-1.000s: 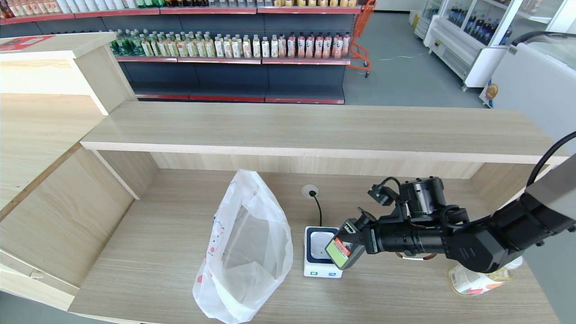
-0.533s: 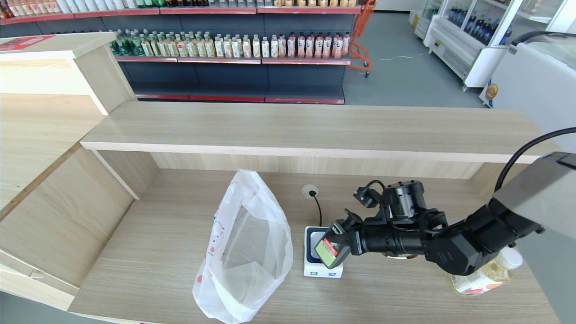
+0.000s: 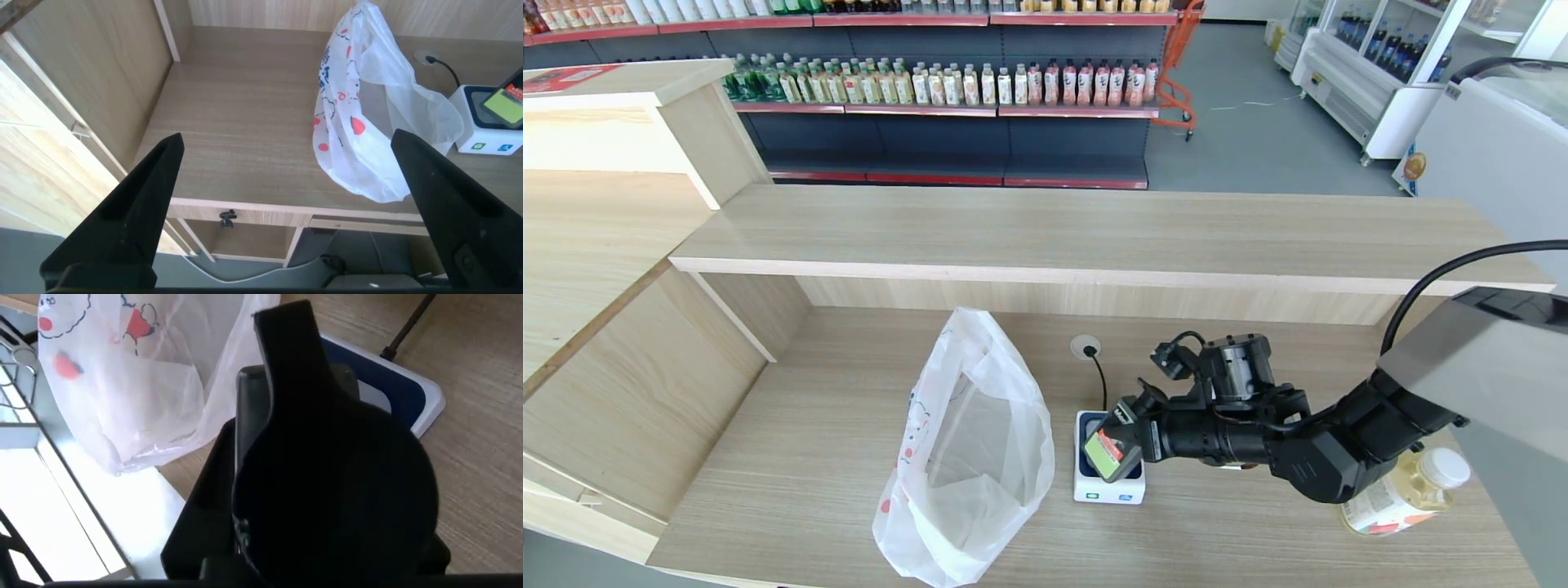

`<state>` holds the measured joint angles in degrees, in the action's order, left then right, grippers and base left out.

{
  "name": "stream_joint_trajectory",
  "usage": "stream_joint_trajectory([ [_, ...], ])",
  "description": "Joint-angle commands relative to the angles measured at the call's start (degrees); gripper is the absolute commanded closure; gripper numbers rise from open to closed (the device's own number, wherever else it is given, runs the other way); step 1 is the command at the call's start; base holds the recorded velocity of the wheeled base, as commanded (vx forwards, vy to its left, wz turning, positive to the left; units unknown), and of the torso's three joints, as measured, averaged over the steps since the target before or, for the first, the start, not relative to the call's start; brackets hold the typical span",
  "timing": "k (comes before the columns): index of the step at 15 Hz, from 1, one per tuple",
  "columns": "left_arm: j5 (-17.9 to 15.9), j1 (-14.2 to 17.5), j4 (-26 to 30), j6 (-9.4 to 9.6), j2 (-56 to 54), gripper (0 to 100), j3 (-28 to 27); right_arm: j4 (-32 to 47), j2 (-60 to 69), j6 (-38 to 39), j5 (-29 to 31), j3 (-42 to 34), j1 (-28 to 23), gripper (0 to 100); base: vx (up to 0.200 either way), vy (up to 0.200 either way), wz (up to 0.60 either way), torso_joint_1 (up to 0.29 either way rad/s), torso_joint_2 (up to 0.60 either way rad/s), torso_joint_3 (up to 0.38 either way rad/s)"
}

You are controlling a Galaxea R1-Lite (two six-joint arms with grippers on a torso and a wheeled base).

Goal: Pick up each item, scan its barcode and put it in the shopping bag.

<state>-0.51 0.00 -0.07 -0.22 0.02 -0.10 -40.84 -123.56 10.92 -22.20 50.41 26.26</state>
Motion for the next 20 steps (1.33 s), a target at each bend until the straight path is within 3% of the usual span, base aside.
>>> stream_joint_trajectory([
  [1,0.07,0.0,-0.01,-0.04,-0.02,0,0.01,0.06,4.56,5.86,-0.04,-0.05,0.2,100,0.0,0.0,0.0,0.0,0.0,0.0],
  [3,0.07,0.0,-0.01,-0.04,-0.02,0,0.01,1.2,14.23,13.77,-0.48,-1.63,-0.07,100,0.0,0.0,0.0,0.0,0.0,0.0],
  [4,0.07,0.0,-0.01,-0.04,-0.02,0,0.01,1.82,20.03,13.77,-0.39,-3.74,-0.77,100,0.0,0.0,0.0,0.0,0.0,0.0],
  [7,-0.02,0.0,-0.01,-0.04,-0.02,0,0.01,2.34,30.93,2.96,-0.3,-9.71,-3.49,100,0.0,0.0,0.0,0.0,0.0,0.0],
  [9,-0.02,0.0,-0.01,-0.04,-0.02,0,0.01,1.82,35.06,-9.16,-0.13,-17.54,-5.96,100,0.0,0.0,0.0,0.0,0.0,0.0],
  [10,-0.02,0.0,-0.01,-0.04,-0.02,0,0.01,1.82,36.11,-10.04,-0.13,-18.94,-6.13,100,0.0,0.0,0.0,0.0,0.0,0.0],
  [13,0.07,0.0,-0.01,0.04,-0.02,0,0.01,2.08,38.66,-8.81,0.05,-21.58,-6.75,100,0.0,0.0,0.0,0.0,0.0,0.0],
  [18,-0.02,0.0,-0.01,0.48,-0.02,0,0.01,2.34,41.65,0.68,1.46,-23.78,-7.19,100,0.0,0.0,0.0,0.0,0.0,0.0],
  [20,-0.02,0.0,-0.01,0.13,-0.02,0,0.01,2.43,41.74,1.73,1.72,-23.78,-7.1,100,0.0,0.2,0.0,0.002,0.0,0.005],
])
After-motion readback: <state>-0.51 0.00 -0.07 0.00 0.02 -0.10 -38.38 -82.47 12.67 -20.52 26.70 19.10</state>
